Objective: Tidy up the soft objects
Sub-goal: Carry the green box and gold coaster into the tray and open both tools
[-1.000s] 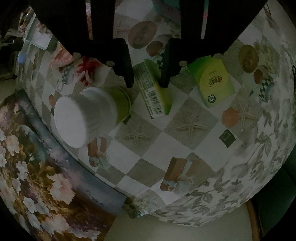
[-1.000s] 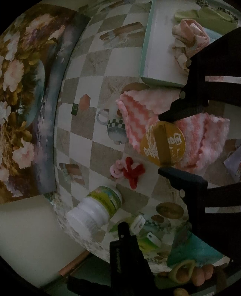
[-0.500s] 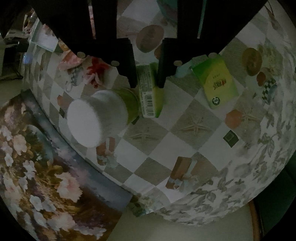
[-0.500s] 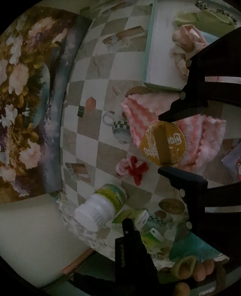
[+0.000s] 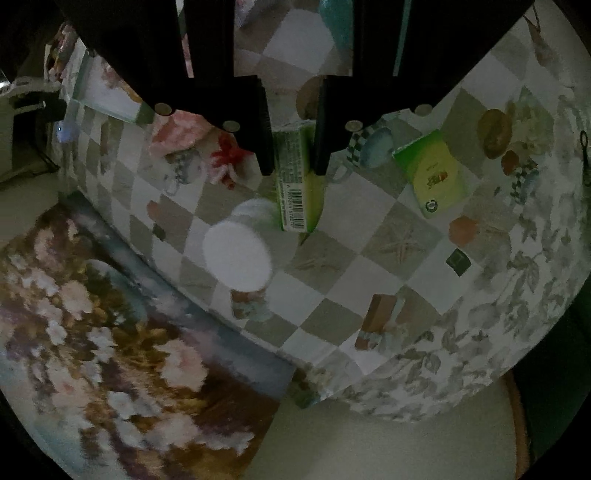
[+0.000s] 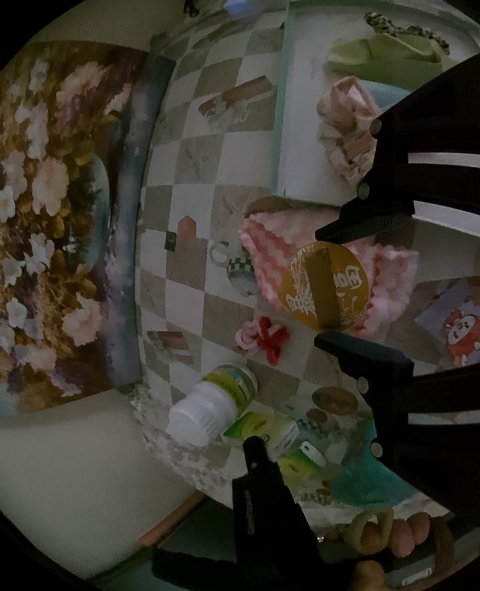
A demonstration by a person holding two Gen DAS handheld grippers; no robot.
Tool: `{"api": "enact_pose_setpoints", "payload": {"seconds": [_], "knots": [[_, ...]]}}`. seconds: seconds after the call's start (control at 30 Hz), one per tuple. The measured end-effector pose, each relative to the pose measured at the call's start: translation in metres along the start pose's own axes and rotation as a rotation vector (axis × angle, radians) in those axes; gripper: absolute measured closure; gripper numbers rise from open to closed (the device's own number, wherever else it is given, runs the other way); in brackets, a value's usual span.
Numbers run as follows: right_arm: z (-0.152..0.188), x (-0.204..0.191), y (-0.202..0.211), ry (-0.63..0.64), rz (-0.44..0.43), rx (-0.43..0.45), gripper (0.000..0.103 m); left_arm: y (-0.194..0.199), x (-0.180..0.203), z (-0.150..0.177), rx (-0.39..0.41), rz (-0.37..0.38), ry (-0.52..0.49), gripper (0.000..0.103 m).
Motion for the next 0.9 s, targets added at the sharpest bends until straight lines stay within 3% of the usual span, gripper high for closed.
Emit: {"api": "enact_pose_setpoints", "payload": {"seconds": [0.37, 0.6, 0.9], "knots": [[0.008, 0.014, 0.048, -0.073, -0.023, 0.076, 0.051, 0.052, 0.049, 0.027, 0.084, 0.046, -0.141, 0.081], [0.016, 0.028, 0.087, -0.084, 0.037, 0.145, 0.051, 0.088, 0.076, 0.041, 0.150, 0.132, -0.184, 0.081], [0.028, 0.050, 0.118, -0.116, 0.114, 0.183, 0.051, 0.108, 0.106, 0.066, 0.185, 0.157, -0.254, 0.081]]}}
Point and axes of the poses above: each gripper's, at about its wrist camera, not at the fingertips, and y roughly against the way its jaws point, x to its right, z to its underside, the point moved 4 cm from there along -y, roughly the way its jaws point, and after that the axes turned 6 degrees about -y, right-handed, at the moved point
